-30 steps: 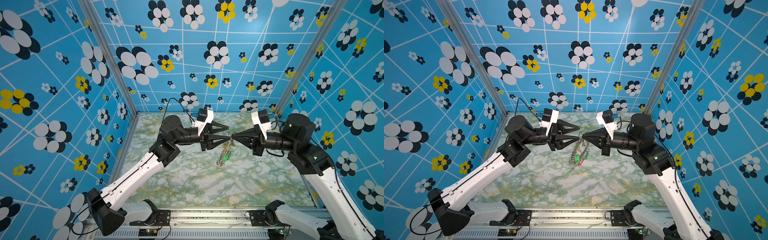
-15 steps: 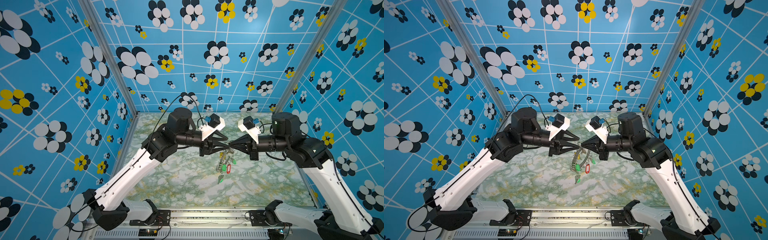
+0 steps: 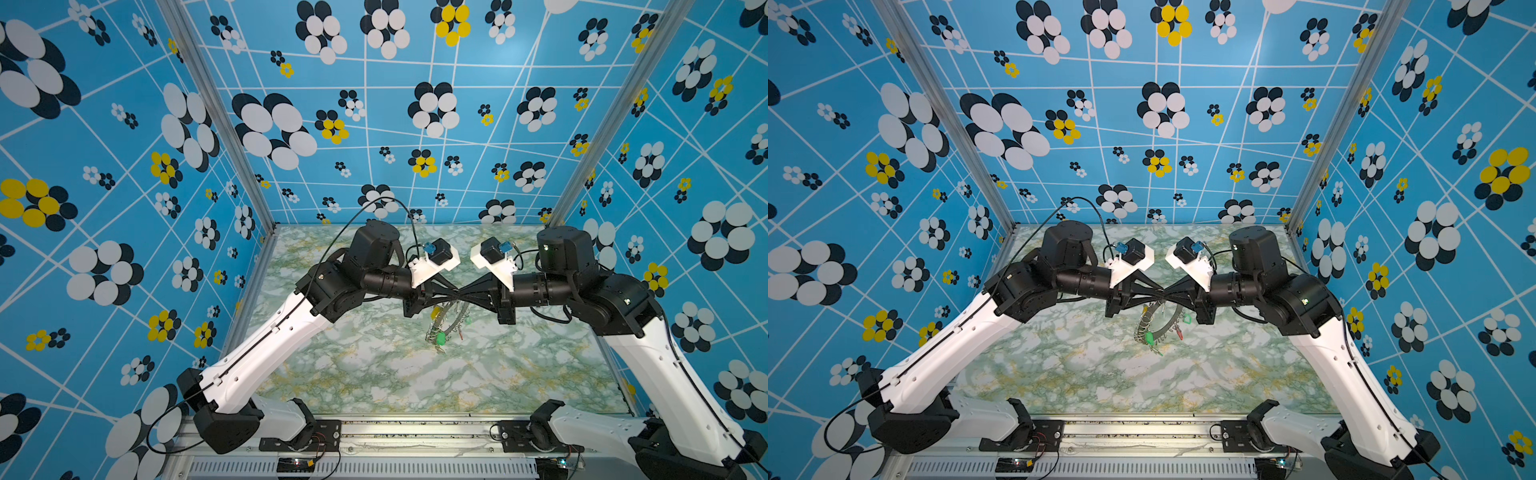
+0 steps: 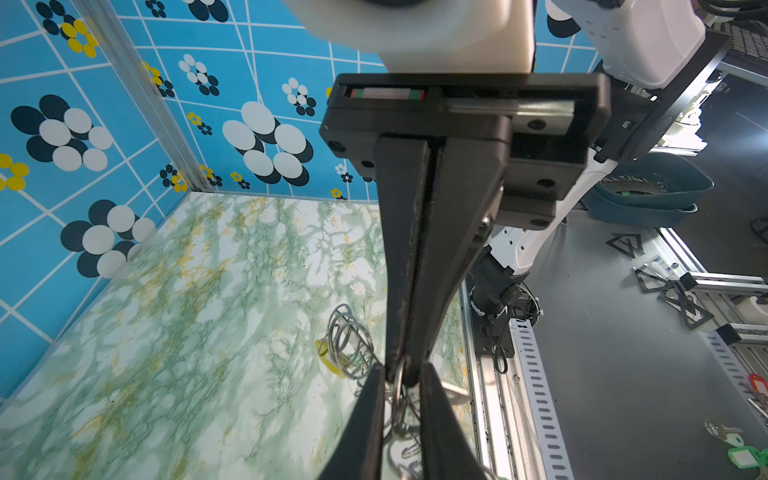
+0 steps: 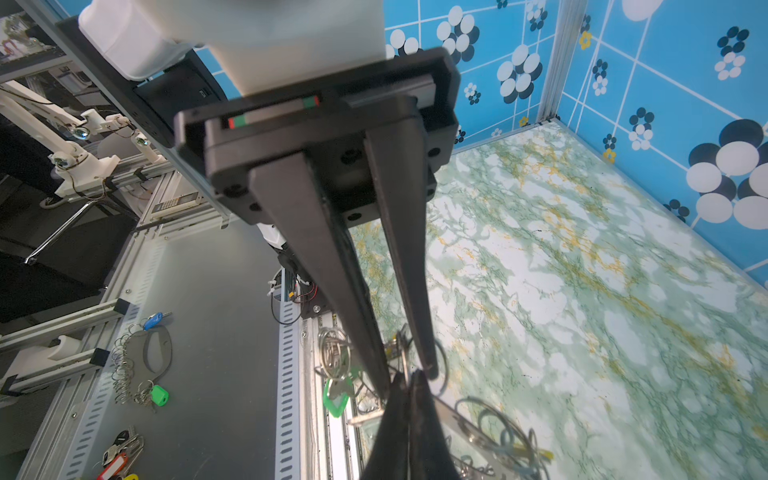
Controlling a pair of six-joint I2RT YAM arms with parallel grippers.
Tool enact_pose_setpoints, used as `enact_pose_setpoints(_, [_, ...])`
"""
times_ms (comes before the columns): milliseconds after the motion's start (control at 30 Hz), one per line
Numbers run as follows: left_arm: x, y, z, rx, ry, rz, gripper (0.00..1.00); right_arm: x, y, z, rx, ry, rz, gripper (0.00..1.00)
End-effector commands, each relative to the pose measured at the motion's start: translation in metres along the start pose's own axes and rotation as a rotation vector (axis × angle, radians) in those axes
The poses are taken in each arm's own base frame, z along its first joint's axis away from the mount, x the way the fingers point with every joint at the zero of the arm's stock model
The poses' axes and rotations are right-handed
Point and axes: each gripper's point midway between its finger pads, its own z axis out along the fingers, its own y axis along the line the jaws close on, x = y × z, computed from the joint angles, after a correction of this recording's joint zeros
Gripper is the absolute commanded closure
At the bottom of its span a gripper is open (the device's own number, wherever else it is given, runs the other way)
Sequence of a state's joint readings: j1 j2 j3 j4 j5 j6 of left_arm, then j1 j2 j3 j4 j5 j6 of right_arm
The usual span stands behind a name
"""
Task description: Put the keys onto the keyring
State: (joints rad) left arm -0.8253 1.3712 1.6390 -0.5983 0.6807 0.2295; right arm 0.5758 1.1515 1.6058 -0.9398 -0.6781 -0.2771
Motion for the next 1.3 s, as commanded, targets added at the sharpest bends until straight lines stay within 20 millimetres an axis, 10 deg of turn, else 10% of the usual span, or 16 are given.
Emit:
enact_pose_setpoints(0, [-0.016, -0.010, -0.009, 0.011, -0.048, 0.041, 0.90, -0.015, 0.007, -0.008, 0.002, -0.046, -0.059, 1.00])
enact_pose_setpoints(600, [-0.021, -0.020, -0.009, 0.054, -0.073, 0.068, 1.00, -0.021, 0.008, -0.011, 0.007, -0.069, -0.070, 1.00])
enact_pose_setpoints(933, [-0.046, -0.012, -0.034, -0.022, -0.248, 0.128, 1.00, -0.023, 0.004, -0.025, 0.089, -0.101, -0.084, 0.66])
enact_pose_setpoints(1267, [-0.059, -0.018, -0.042, 0.036, -0.334, 0.139, 1.00, -0.019, -0.001, -0.018, 0.077, -0.132, -0.057, 0.67])
